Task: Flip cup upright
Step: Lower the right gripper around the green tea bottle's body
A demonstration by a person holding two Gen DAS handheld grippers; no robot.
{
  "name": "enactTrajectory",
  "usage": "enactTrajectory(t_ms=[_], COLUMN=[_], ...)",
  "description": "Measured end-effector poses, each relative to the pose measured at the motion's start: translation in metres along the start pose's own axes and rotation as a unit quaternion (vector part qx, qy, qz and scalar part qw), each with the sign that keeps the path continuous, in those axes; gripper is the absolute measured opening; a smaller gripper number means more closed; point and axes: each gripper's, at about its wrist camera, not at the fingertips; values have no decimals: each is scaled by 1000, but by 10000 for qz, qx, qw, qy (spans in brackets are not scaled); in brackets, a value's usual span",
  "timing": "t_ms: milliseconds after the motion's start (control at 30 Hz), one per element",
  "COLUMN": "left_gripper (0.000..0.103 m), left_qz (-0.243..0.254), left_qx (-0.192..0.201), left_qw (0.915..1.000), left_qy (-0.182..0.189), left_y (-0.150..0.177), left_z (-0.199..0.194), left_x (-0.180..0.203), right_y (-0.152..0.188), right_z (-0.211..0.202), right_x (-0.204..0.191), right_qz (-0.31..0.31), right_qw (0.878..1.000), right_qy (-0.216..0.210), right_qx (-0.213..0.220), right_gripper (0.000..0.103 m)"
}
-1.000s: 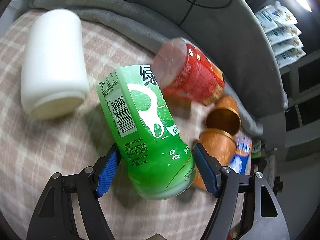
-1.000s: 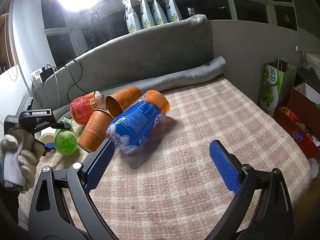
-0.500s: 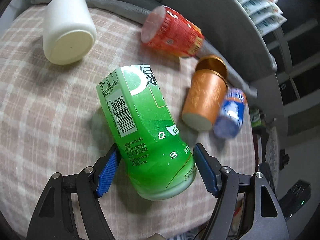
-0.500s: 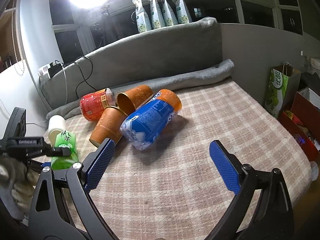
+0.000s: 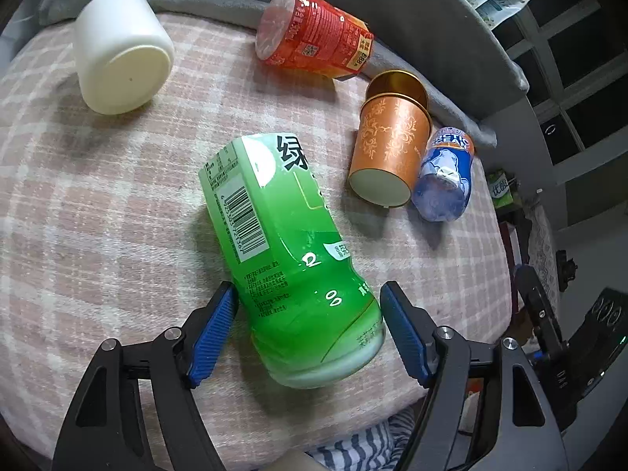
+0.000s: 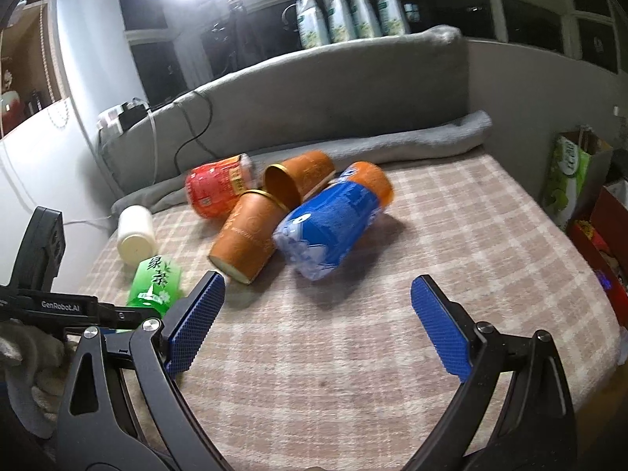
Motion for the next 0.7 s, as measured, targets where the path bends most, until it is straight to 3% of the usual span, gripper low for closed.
enactTrajectory(t_ms=[267, 400, 700], left_gripper=[75, 75, 75], left_qz=[194, 174, -123], left_qx=[91, 266, 497], left_qw=[9998, 9995, 9987], left_qy=[-43, -37, 56], left_y=[12, 23, 42], left_z=[-17, -33, -62], left_x=[0, -8, -34], right_y=[-18, -29, -39], right_z=[23, 42, 77], right_x=[-33, -56, -125], right_qz=[-260, -360, -967], right_qw=[9936, 9846, 9612], right_qy=[-850, -1269, -1794], right_qx=[-702, -1149, -1861], right_gripper=[98, 98, 98])
Point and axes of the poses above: each gripper's, at about its wrist camera, not at the fingertips, and z roughly the way its jaws point, x to its right, y to its underside, and after that the axes turned 11 degrees about y, right-handed
